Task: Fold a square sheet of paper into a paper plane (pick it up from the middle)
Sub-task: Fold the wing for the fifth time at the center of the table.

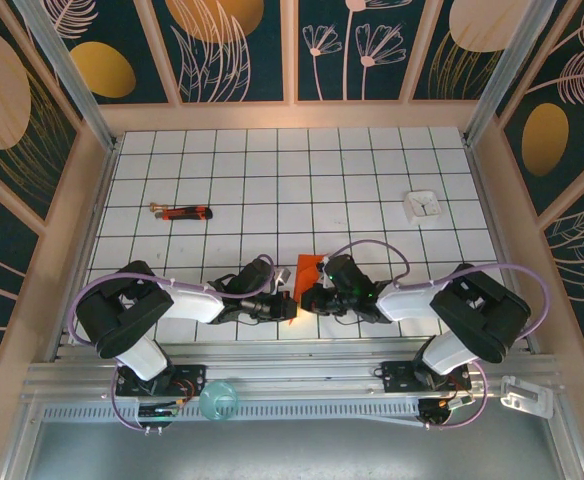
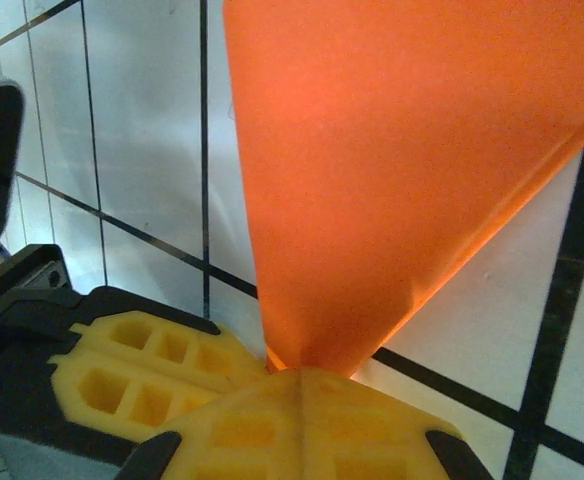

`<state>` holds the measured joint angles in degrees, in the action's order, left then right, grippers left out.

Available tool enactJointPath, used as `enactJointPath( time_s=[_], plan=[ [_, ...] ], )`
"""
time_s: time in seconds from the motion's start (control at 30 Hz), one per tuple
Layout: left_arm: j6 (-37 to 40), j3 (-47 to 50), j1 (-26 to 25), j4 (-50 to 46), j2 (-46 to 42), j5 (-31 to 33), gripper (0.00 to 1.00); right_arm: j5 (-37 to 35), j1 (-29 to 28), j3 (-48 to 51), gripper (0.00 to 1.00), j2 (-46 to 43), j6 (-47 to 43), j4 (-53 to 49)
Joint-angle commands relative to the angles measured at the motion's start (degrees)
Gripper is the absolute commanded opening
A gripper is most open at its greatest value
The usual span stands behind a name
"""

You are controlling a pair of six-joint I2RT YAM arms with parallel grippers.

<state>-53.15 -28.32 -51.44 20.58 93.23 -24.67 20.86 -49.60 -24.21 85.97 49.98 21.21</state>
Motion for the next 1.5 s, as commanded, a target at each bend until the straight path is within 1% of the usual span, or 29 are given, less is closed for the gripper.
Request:
enactJointPath(
  time_s=[0.0,0.17,0.37,0.4,0.53,0.77,0.97,1.2,1.3,1.37,1.47],
  plan=[
    [1.9,3.8,-0.7,-15.4,4.6,4.4,0.00,-1.0,-0.1,-0.6,0.00,2.4,-0.5,0.6],
    [2.6,3.7,-0.8,-16.2,4.6,4.4,0.00,-1.2,2.3,-1.5,0.00,3.8,-2.3,-0.9],
    [4.6,3.5,-0.7,-17.9,4.6,5.1,0.00,-2.1,5.5,-3.8,0.00,5.1,-4.7,-5.1],
    [4.8,3.6,-0.7,-18.0,6.0,5.0,0.00,-2.1,6.1,-4.3,0.00,5.4,-5.1,-5.8],
    [5.4,3.8,-0.7,-18.5,6.5,4.9,0.00,-2.4,8.0,-5.8,0.00,6.3,-6.8,-7.4],
    [5.9,4.0,-0.7,-18.5,6.8,5.0,0.00,-1.7,10.6,-8.5,0.00,8.5,-8.8,-8.4],
    [5.7,4.5,-0.7,-18.3,6.7,5.1,0.00,-1.3,14.1,-10.0,0.00,11.0,-10.6,-8.4],
    [5.7,4.7,-0.7,-17.9,6.7,5.1,0.00,0.5,17.9,-11.8,0.00,13.9,-11.6,-6.8],
    [5.6,4.7,-0.7,-17.9,6.9,5.2,0.00,0.8,17.9,-12.8,0.00,14.9,-12.1,-6.3],
    [5.7,4.7,-0.8,-17.9,7.0,5.2,0.00,0.8,19.9,-13.5,0.00,15.6,-12.4,-6.1],
    [5.8,4.7,-0.7,-17.9,7.1,5.2,0.00,0.8,21.2,-14.3,0.00,17.0,-12.8,-5.5]
  ],
)
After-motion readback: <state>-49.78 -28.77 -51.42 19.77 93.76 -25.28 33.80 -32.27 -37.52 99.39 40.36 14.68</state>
